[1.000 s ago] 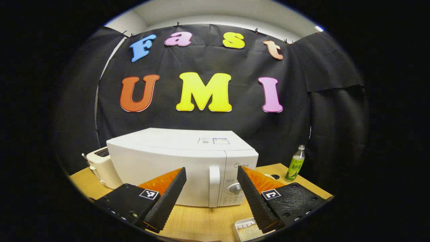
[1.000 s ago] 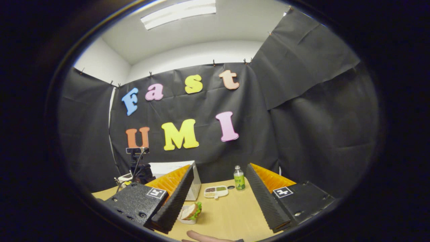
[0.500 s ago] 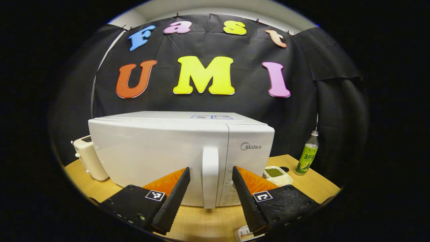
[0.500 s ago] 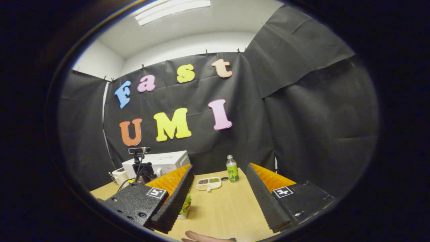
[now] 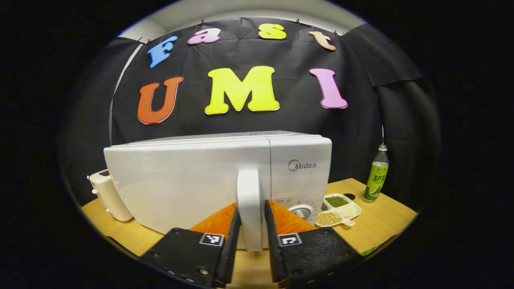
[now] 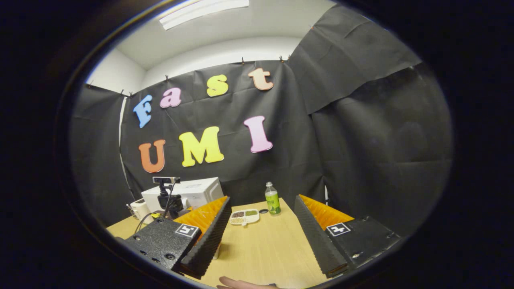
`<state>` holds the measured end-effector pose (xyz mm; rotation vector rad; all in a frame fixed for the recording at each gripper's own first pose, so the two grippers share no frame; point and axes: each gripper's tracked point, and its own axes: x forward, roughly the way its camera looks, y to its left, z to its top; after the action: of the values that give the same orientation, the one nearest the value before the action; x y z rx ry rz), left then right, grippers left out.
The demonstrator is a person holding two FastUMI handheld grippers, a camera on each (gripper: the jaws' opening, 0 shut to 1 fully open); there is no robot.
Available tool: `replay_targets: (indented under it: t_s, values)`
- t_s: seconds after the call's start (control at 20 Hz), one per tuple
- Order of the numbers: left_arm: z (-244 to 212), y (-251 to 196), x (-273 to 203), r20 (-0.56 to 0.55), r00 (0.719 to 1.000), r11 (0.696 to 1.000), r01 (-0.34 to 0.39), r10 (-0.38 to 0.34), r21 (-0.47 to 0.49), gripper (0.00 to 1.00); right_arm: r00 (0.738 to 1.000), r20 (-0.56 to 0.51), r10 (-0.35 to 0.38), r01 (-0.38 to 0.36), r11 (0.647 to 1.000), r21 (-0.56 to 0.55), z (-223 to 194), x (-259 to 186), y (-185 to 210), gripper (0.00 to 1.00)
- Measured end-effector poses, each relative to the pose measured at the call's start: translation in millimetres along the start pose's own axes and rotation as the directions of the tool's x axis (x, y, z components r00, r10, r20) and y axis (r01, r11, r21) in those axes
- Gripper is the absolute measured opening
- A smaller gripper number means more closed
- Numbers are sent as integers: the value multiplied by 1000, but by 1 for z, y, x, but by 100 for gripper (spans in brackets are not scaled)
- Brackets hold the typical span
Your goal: Open the microwave oven with the left hand, put the food in, and close the microwave oven.
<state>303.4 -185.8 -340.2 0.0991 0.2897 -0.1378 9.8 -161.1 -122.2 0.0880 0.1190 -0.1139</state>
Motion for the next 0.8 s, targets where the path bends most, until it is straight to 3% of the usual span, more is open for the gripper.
replay_targets:
  t_s: [0.05, 0.15, 0.2, 0.3, 0.35, 0.4, 0.45, 0.5, 0.65, 0.7, 0.8]
  values:
    - [1, -1, 1, -6, 1000, 1000, 13, -13, -13, 26, 1000, -1, -3, 3, 1000, 1, -1, 0, 0, 100]
    - [1, 0, -1, -3, 1000, 1000, 18, -18, -15, 21, 1000, 1, -14, 14, 1000, 1, -2, -1, -5, 100]
    - [2, 0, -1, 8, 1000, 1000, 17, -17, -11, 20, 1000, 3, -21, 21, 1000, -2, -3, -3, -7, 91]
    - [-1, 0, -3, 7, 1000, 999, 17, -16, -40, 14, 1000, 1, -30, 30, 1000, -5, -5, -2, -9, 91]
    - [1, 0, -3, 10, 1000, 998, 21, -21, -62, 6, 1000, -1, -30, 30, 1000, -3, -6, -2, -10, 91]
    - [-2, -1, -3, -2, 1000, 997, 29, -30, -75, 5, 999, -4, -32, 32, 999, -1, -7, -4, -11, 92]
    - [-4, -1, -10, -18, 999, 996, 32, -34, -87, 5, 999, -2, -40, 40, 999, 6, -6, -5, -14, 100]
    - [1, 1, -21, 13, 999, 995, 32, -31, -92, 5, 999, 4, -49, 49, 999, 11, -5, -6, -17, 91]
    - [-4, 6, -50, 49, 996, 994, 82, -79, -70, 5, 998, 19, -59, 59, 998, 39, -5, -8, -20, 91]
    - [-7, 8, -59, 49, 995, 992, 95, -91, -84, 5, 998, 21, -55, 54, 998, 44, -6, -8, -18, 99]
    - [-8, 12, -72, 51, 992, 992, 116, -113, -52, 5, 999, 1, -52, 52, 998, 37, -12, -7, -14, 99]
